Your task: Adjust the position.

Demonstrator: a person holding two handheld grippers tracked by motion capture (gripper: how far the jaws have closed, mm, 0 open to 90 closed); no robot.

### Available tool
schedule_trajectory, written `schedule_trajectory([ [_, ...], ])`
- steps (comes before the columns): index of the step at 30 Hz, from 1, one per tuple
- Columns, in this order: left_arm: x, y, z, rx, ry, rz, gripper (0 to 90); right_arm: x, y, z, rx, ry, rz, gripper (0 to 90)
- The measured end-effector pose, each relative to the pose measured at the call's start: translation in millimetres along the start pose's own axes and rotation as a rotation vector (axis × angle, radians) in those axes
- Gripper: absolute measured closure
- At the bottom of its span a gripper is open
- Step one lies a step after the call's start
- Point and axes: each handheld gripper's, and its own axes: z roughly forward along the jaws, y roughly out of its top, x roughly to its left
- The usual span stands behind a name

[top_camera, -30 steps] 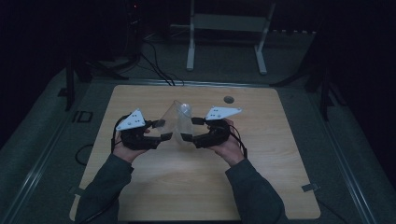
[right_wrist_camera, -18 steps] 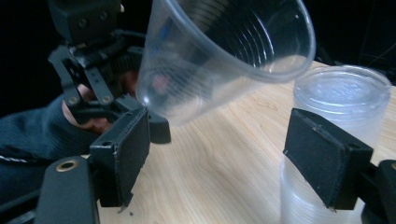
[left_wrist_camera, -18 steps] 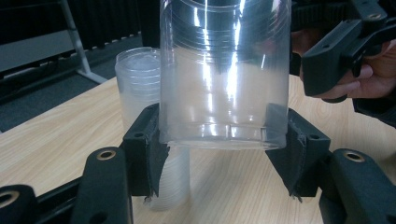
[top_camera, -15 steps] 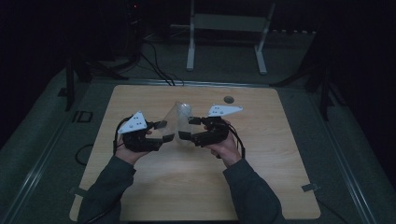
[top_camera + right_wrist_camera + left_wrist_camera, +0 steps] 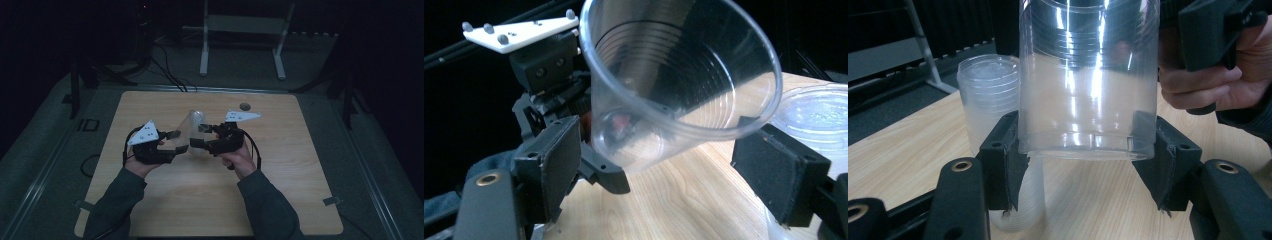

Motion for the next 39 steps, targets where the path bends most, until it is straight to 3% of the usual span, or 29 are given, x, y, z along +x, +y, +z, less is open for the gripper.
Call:
schedule_trajectory([
  [21, -6.8, -0.4, 5.7, -0.004, -0.031, 0.032, 40.7, -7.0, -0.4, 6.1, -0.056, 0.089, 0.093, 21.9],
  [30, -5.9, -1.0, 6.4, 0.007, -0.037, 0.028, 40.1, -6.5, -0.6, 6.0, -0.067, 0.077, 0.085, 30.6],
  [39, -3.6, 0.6, 6.6, 0.039, -0.048, 0.006, 29.3, -5.2, 0.8, 3.4, -0.060, 0.057, 0.064, 32.0],
])
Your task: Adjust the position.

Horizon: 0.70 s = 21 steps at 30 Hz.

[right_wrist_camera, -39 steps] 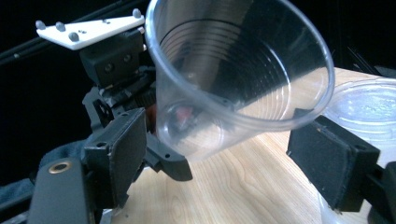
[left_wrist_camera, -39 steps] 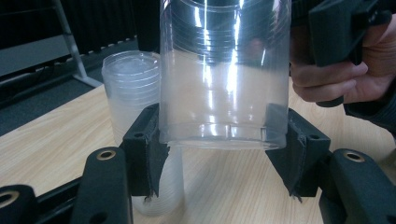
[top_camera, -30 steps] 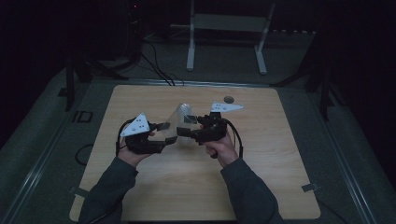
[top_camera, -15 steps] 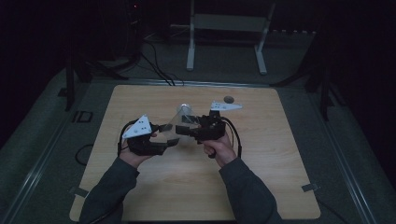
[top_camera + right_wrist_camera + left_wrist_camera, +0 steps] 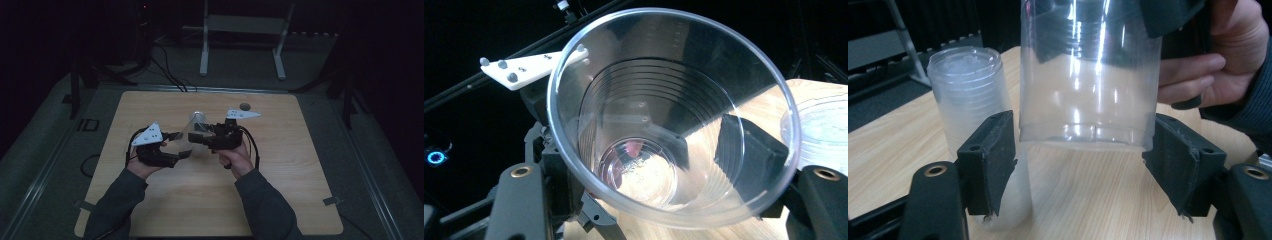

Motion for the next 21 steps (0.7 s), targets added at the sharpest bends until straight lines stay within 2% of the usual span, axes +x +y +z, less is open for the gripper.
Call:
schedule_trajectory([
  [14, 3.5, 2.0, -2.5, 0.035, -0.013, -0.047, 27.4, 4.7, 1.5, -1.2, 0.051, -0.053, -0.067, 31.9],
  [21, 4.5, 2.5, -3.4, 0.047, -0.031, -0.051, 26.7, 5.0, 1.7, -1.6, 0.079, -0.065, -0.081, 31.9],
])
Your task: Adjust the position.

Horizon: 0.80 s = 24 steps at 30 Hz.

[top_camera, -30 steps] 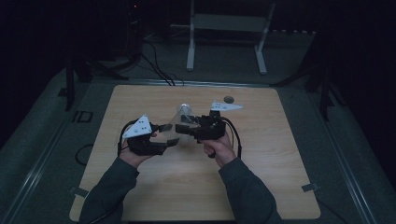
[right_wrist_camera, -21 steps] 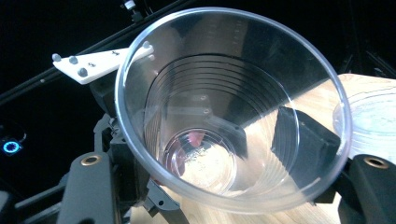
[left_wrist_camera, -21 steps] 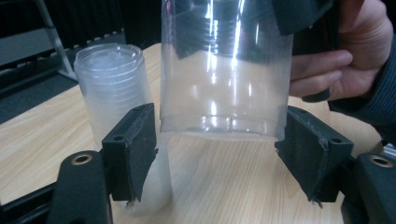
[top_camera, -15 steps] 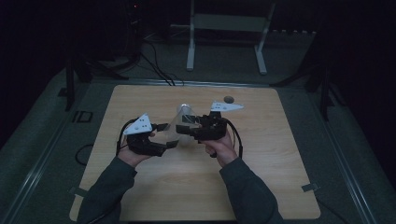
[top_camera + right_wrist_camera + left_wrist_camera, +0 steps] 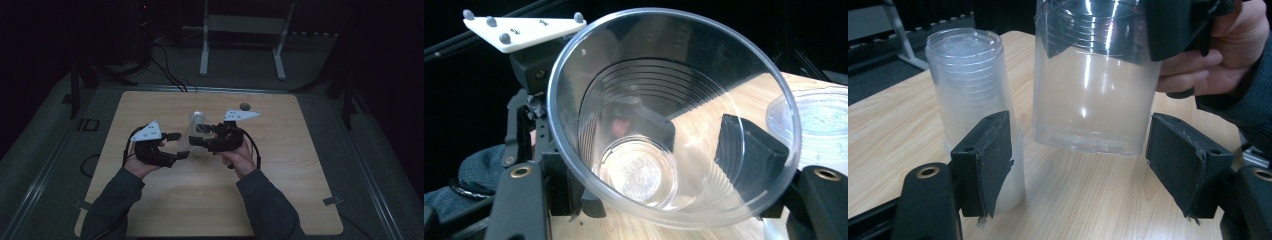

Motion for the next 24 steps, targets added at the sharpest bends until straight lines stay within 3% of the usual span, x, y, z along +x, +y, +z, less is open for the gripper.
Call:
schedule_trajectory([
  [13, 1.8, 0.2, 1.0, 0.022, -0.029, -0.008, 27.0, 4.7, 5.1, -2.7, 0.053, -0.035, -0.072, 32.3],
  [24, 1.2, 0.3, 5.0, 0.051, -0.056, 0.001, 27.1, 17.8, 10.4, 2.6, 0.167, -0.064, -0.203, 32.3],
])
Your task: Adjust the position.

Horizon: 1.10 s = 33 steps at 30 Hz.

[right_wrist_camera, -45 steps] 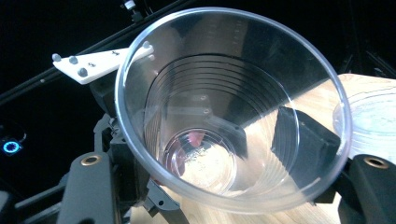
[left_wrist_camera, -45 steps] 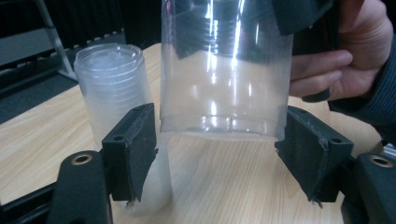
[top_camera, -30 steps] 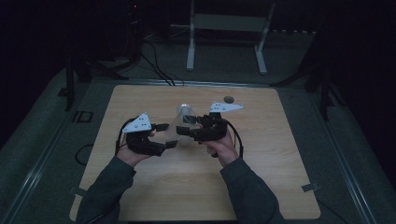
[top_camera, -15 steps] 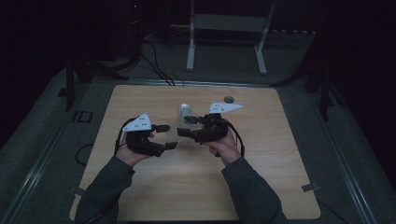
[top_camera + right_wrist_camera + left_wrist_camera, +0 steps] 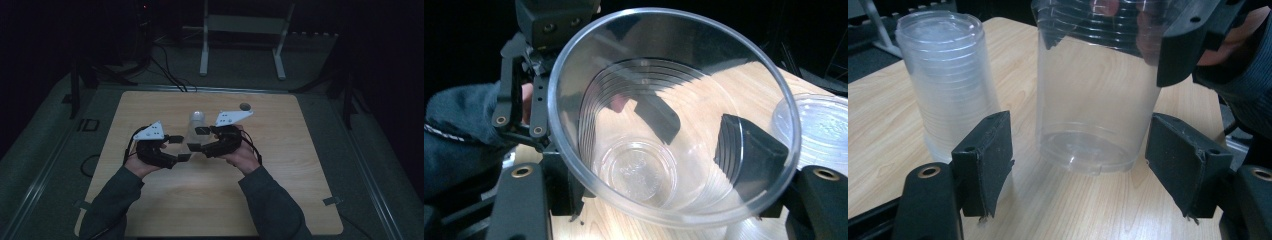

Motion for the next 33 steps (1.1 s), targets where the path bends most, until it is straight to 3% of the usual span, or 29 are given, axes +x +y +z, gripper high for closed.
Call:
schedule_trajectory([
  [21, -4.0, -3.2, 14.0, 0.060, -0.014, 0.029, 34.0, 2.7, 2.8, 6.0, 0.112, -0.010, -0.047, 32.0],
  [27, -5.0, -3.3, 13.9, 0.052, -0.011, 0.035, 39.4, 2.4, 2.1, 5.9, 0.108, -0.004, -0.043, 29.6],
  [33, -5.0, -3.8, 14.5, 0.038, -0.007, 0.032, 40.8, 2.6, 1.6, 4.2, 0.071, 0.003, -0.031, 23.0],
])
